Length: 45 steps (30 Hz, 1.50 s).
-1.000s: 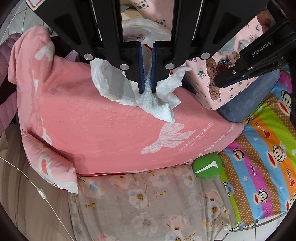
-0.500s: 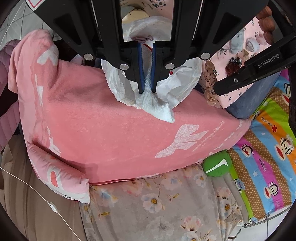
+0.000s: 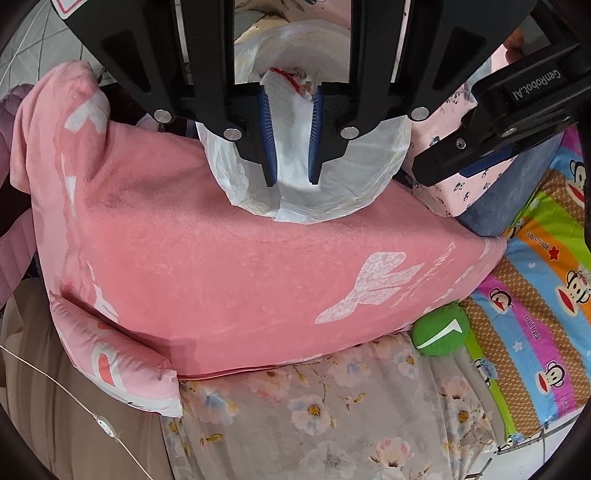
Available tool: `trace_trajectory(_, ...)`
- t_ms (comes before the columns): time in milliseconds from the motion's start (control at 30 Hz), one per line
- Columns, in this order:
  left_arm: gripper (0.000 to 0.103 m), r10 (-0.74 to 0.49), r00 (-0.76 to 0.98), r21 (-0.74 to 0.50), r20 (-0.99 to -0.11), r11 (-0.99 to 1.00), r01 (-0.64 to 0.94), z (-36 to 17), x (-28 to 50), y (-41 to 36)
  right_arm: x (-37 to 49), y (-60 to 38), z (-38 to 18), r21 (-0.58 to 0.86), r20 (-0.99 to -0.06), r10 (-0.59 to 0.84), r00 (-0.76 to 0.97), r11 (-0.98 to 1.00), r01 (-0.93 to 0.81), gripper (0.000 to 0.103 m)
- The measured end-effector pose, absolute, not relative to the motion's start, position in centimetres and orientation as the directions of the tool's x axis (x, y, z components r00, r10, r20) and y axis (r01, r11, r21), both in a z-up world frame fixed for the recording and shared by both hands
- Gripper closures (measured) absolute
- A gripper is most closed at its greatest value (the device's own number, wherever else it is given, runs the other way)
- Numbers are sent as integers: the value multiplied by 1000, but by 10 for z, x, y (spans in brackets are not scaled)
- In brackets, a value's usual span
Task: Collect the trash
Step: 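Open both tools to drop the scrunchie and glove into the bin, then grasp the pink sock with the left tool while the right tool grasps the blue sock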
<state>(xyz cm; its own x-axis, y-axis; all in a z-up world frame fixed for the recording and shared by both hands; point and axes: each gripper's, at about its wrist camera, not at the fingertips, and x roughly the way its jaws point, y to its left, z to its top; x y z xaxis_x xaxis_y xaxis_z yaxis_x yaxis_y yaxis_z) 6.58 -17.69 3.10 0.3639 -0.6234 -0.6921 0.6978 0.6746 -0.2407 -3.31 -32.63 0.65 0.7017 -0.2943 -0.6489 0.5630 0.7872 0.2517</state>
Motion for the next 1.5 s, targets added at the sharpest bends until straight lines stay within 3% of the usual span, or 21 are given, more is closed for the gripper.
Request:
trace_trajectory(67, 31, -618, 370, -243, -694, 684, 687, 30, 67, -174, -33, -326, 7, 256, -641, -295, 708, 788, 560, 67)
trace_trajectory(300, 31, -601, 398, -229, -693, 707, 669, 29, 68, -162, -32, -320, 10, 262, -638, -288, 714, 791, 553, 62)
trace_trajectory(933, 31, -550, 484, -242, -681, 792, 560, 28, 77, -93, -9, -262, 11, 235, -652, -206, 730, 860, 453, 61)
trace_trajectory(1500, 31, -381, 597, -226, -706, 920, 320, 11, 95, 28, 25, -154, 8, 211, -676, -58, 734, 940, 268, 52)
